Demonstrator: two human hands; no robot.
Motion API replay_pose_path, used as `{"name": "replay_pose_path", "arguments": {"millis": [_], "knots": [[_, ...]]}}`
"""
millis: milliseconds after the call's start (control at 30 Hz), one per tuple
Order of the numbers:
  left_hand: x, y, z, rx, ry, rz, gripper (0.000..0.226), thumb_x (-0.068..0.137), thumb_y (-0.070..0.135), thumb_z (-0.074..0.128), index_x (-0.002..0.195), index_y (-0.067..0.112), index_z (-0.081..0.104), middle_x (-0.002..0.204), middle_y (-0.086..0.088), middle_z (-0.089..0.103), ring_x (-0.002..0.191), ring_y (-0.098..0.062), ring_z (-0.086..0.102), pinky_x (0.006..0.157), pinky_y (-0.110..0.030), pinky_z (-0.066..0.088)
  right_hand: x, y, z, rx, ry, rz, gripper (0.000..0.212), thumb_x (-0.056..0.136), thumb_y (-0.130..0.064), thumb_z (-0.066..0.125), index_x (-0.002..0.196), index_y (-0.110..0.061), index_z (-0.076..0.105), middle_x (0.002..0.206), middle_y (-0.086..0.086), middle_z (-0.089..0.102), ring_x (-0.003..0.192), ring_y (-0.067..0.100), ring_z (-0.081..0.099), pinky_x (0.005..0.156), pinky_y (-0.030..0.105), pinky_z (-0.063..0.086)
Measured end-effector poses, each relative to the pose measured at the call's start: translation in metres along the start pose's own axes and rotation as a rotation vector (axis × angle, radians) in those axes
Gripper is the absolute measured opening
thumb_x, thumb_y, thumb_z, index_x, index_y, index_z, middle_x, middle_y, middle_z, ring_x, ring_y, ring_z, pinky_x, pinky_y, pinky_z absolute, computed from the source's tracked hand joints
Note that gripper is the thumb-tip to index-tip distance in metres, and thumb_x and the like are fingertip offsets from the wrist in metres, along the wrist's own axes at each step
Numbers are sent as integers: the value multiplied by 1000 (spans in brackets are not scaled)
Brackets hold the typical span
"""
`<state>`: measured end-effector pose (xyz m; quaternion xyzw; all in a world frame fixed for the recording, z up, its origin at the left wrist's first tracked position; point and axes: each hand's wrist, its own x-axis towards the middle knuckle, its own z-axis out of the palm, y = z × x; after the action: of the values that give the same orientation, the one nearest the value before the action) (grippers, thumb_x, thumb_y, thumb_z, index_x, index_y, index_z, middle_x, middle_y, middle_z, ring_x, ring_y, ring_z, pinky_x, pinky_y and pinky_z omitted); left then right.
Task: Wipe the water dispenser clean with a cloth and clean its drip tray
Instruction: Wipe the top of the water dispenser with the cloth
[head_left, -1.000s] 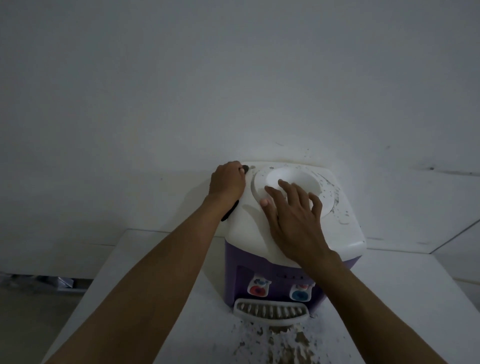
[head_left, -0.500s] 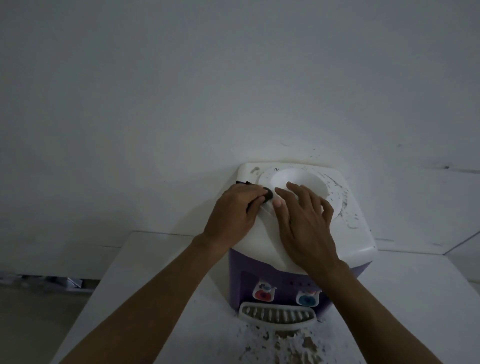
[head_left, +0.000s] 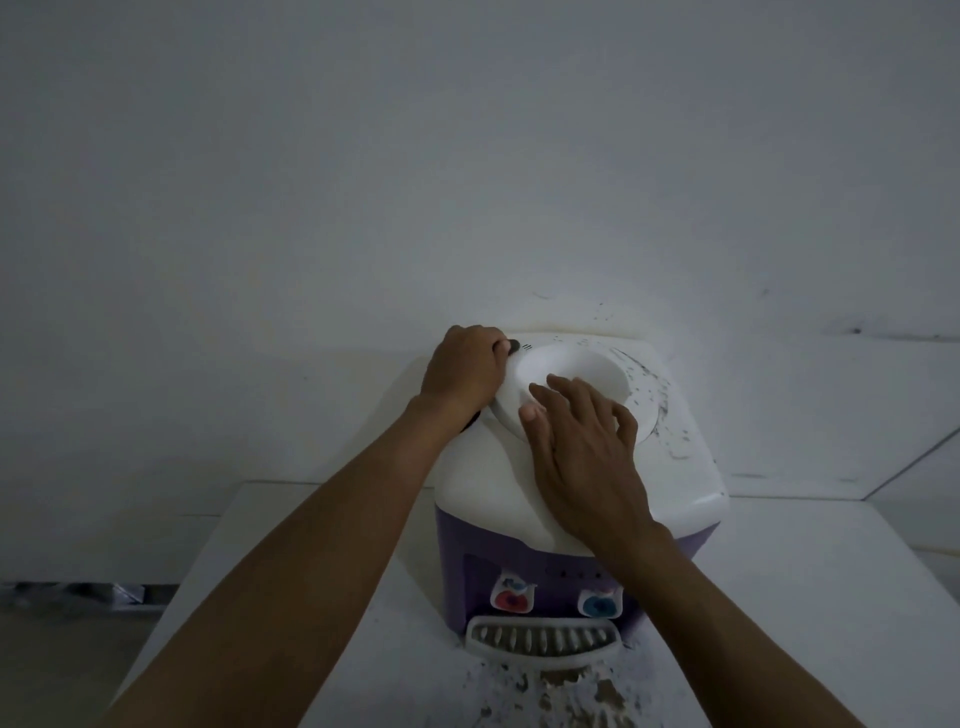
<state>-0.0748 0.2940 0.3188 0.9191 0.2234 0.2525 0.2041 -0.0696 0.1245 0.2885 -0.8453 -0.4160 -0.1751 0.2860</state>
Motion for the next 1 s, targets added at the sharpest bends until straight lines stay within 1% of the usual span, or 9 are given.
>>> {"name": "replay_pose_path", "arguments": {"millis": [133, 333, 400, 500, 633, 700, 833, 933, 1000], "knots": [[-15, -2, -2, 45, 41, -77, 35, 103, 21, 37, 95, 2, 66, 101, -14, 65, 101, -29, 52, 73, -33, 38, -2, 0, -1, 15, -2, 11, 68, 97, -54, 6, 129, -16, 54, 137, 5, 51, 132, 22, 40, 111, 42, 23], [-56, -26, -18, 33, 27, 70, 30, 103, 17, 41, 119, 13, 66, 120, -6, 62, 110, -26, 48, 81, -26, 36, -2, 0, -4, 17, 0, 15, 63, 98, -53, 9, 130, -19, 52, 137, 3, 50, 131, 21, 39, 110, 39, 21], [-57, -26, -20, 31, 5, 114, 29, 103, 15, 42, 120, 13, 66, 121, -6, 60, 110, -25, 46, 81, -23, 34, -3, -1, -2, 6, -7, 9, 63, 98, -53, 9, 130, -20, 52, 137, 2, 50, 131, 20, 39, 110, 39, 22], [-44, -26, -18, 60, -28, 145, 29, 102, 11, 41, 113, 8, 68, 118, -10, 62, 108, -27, 45, 82, -30, 39, -4, -1, -1, 15, -7, 14, 64, 98, -55, 9, 130, -20, 52, 137, 3, 51, 131, 21, 41, 111, 40, 21], [-13, -32, -16, 49, -69, 171, 28, 102, 11, 43, 113, 9, 69, 116, -9, 62, 108, -28, 46, 79, -23, 31, -4, -3, 1, 2, -5, 8, 64, 99, -54, 9, 129, -19, 53, 136, 3, 52, 130, 22, 42, 111, 41, 23], [3, -32, -13, 45, -93, 179, 29, 102, 12, 44, 114, 10, 69, 114, -10, 63, 107, -28, 47, 80, -25, 34, -3, -3, 1, -5, -6, 11, 65, 99, -55, 8, 129, -20, 53, 136, 3, 52, 130, 22, 42, 111, 42, 23], [20, -23, 2, 86, -43, 58, 32, 102, 18, 42, 105, 5, 71, 106, -14, 62, 102, -31, 50, 84, -41, 45, -1, -1, 2, 9, -10, 27, 68, 98, -57, 7, 128, -19, 55, 135, 4, 53, 129, 23, 43, 111, 45, 25], [19, -25, 8, 98, 65, -105, 34, 102, 20, 41, 93, -2, 67, 101, -18, 62, 94, -32, 55, 72, -34, 40, -1, 0, 2, 19, -20, 50, 68, 97, -57, 7, 129, -19, 54, 136, 3, 52, 131, 23, 41, 112, 45, 23], [13, -30, 6, 84, 78, -144, 34, 101, 19, 42, 89, -2, 66, 97, -17, 61, 84, -25, 53, 67, -29, 32, -1, 0, 1, 9, -20, 45, 67, 97, -56, 7, 129, -20, 54, 137, 3, 51, 132, 22, 40, 112, 44, 22]]}}
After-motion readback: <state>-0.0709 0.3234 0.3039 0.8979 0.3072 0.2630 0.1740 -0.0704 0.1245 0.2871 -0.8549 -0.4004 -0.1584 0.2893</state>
